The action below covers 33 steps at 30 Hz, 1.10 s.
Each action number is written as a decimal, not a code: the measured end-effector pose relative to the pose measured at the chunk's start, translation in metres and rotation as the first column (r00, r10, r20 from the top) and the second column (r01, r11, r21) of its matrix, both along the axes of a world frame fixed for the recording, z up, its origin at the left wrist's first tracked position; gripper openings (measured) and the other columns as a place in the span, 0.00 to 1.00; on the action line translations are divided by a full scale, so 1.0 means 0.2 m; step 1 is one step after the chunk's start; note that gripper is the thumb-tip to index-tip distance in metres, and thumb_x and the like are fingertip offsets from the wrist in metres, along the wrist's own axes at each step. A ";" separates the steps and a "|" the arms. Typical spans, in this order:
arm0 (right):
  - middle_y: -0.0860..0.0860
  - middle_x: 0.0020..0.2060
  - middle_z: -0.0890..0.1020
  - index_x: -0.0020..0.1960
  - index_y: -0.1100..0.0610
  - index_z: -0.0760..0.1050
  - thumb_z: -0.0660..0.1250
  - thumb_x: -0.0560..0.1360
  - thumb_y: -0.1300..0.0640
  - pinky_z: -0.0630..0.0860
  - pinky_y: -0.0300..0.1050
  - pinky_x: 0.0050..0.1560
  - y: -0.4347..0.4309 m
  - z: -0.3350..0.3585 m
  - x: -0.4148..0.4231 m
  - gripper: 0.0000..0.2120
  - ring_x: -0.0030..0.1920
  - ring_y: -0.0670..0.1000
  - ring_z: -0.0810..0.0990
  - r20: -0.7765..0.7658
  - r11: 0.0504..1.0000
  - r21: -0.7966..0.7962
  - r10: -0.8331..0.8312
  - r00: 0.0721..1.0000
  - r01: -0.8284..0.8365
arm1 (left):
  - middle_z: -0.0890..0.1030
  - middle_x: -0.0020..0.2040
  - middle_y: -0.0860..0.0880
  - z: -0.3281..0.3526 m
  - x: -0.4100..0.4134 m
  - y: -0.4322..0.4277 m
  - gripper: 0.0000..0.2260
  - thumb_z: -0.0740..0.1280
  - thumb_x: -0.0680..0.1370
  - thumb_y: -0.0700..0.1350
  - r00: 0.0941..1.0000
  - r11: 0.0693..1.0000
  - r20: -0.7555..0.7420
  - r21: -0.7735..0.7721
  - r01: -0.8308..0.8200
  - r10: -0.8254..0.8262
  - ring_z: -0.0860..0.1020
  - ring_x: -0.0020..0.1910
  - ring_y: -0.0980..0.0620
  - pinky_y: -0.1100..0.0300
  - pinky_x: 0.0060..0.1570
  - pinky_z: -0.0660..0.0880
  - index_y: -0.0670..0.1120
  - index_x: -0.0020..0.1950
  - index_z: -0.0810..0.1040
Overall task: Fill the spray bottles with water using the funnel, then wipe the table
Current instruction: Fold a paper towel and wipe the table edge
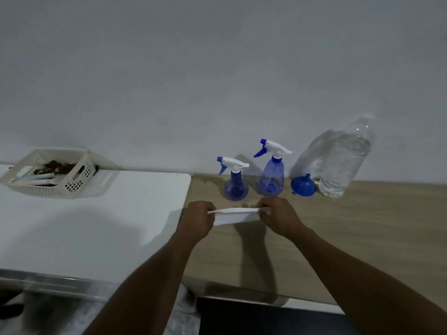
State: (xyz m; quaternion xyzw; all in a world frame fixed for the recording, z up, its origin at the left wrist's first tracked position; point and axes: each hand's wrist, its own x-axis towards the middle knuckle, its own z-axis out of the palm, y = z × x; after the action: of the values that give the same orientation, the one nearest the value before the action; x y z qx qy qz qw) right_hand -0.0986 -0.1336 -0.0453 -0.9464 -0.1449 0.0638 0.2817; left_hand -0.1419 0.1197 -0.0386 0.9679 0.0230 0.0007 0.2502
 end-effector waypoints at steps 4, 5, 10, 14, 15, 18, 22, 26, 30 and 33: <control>0.47 0.50 0.81 0.52 0.50 0.82 0.71 0.75 0.56 0.74 0.43 0.53 0.09 -0.10 -0.02 0.06 0.52 0.47 0.77 0.296 0.995 -0.088 -0.026 0.955 0.054 | 0.85 0.48 0.42 -0.12 0.07 0.10 0.10 0.73 0.72 0.38 0.991 0.998 0.123 -0.015 0.056 -0.054 0.84 0.46 0.42 0.55 0.50 0.77 0.42 0.53 0.85; 0.47 0.52 0.82 0.53 0.50 0.82 0.71 0.74 0.55 0.75 0.45 0.55 0.10 -0.15 -0.04 0.08 0.54 0.48 0.77 0.292 0.988 -0.144 -0.003 0.957 0.047 | 0.85 0.50 0.42 -0.17 0.08 0.11 0.12 0.73 0.71 0.37 0.989 0.996 0.127 -0.022 0.082 -0.079 0.84 0.48 0.41 0.54 0.53 0.78 0.42 0.54 0.84; 0.49 0.60 0.78 0.61 0.48 0.79 0.66 0.73 0.46 0.71 0.49 0.62 0.11 -0.33 -0.16 0.17 0.62 0.51 0.73 0.056 0.941 -0.335 0.059 0.997 -0.037 | 0.84 0.57 0.42 -0.36 0.02 0.17 0.16 0.68 0.70 0.42 0.977 0.976 0.035 0.063 0.210 -0.212 0.83 0.55 0.40 0.46 0.58 0.79 0.47 0.56 0.85; 0.51 0.58 0.78 0.59 0.50 0.79 0.62 0.73 0.44 0.74 0.52 0.58 0.15 -0.37 -0.16 0.19 0.60 0.54 0.76 0.238 0.952 -0.306 0.073 0.969 0.004 | 0.80 0.63 0.41 -0.45 0.01 0.24 0.20 0.62 0.74 0.45 0.981 0.971 0.027 0.145 0.189 -0.194 0.77 0.64 0.37 0.42 0.66 0.74 0.45 0.64 0.81; 0.51 0.61 0.78 0.61 0.50 0.78 0.62 0.74 0.45 0.75 0.54 0.59 0.17 -0.38 -0.14 0.19 0.62 0.56 0.75 0.288 0.952 -0.304 0.110 0.951 -0.018 | 0.78 0.64 0.40 -0.48 0.00 0.26 0.21 0.59 0.75 0.47 0.981 0.969 0.029 0.166 0.185 -0.192 0.76 0.65 0.36 0.42 0.66 0.73 0.44 0.65 0.79; 0.52 0.75 0.68 0.73 0.50 0.69 0.60 0.78 0.44 0.65 0.60 0.73 0.30 -0.38 -0.05 0.24 0.75 0.56 0.65 0.261 0.915 -0.344 0.307 0.915 -0.210 | 0.74 0.70 0.38 -0.54 -0.03 0.30 0.25 0.55 0.78 0.50 0.983 0.965 0.013 0.193 0.180 -0.186 0.71 0.70 0.36 0.42 0.70 0.70 0.40 0.72 0.72; 0.47 0.81 0.43 0.82 0.47 0.45 0.37 0.78 0.31 0.43 0.58 0.79 0.47 -0.45 0.00 0.36 0.80 0.50 0.39 -0.058 0.841 -0.374 0.399 0.915 -0.390 | 0.72 0.72 0.37 -0.60 -0.09 0.31 0.25 0.55 0.79 0.48 0.980 0.965 0.025 0.183 0.189 -0.197 0.69 0.73 0.36 0.42 0.71 0.70 0.38 0.73 0.71; 0.48 0.81 0.50 0.81 0.48 0.49 0.30 0.76 0.31 0.51 0.55 0.79 0.45 -0.47 0.01 0.40 0.81 0.51 0.47 -0.014 0.905 -0.352 0.250 0.968 -0.239 | 0.73 0.72 0.37 -0.60 -0.10 0.31 0.24 0.55 0.80 0.48 0.971 0.958 0.024 0.173 0.229 -0.236 0.69 0.73 0.36 0.40 0.69 0.70 0.37 0.71 0.73; 0.49 0.79 0.61 0.79 0.48 0.59 0.42 0.81 0.36 0.59 0.57 0.76 0.48 -0.40 0.07 0.31 0.78 0.52 0.58 0.106 0.908 -0.309 0.328 0.939 -0.282 | 0.73 0.73 0.39 -0.57 -0.09 0.30 0.24 0.55 0.81 0.49 0.969 0.956 0.042 0.177 0.233 -0.244 0.69 0.74 0.38 0.41 0.70 0.70 0.39 0.72 0.73; 0.48 0.81 0.53 0.81 0.48 0.52 0.37 0.81 0.35 0.50 0.57 0.79 0.46 -0.47 0.08 0.33 0.81 0.51 0.48 0.073 0.847 -0.356 0.447 0.892 -0.395 | 0.72 0.74 0.40 -0.57 -0.09 0.26 0.25 0.56 0.80 0.50 0.962 0.940 0.057 0.238 0.245 -0.266 0.67 0.76 0.40 0.43 0.72 0.68 0.39 0.73 0.72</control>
State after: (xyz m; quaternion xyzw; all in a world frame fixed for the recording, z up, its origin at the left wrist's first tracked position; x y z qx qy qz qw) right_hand -0.0822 -0.0406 -0.1401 -0.9269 -0.3577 0.0749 0.0854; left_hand -0.1597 0.1722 -0.1535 0.9840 -0.1141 0.0137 0.1360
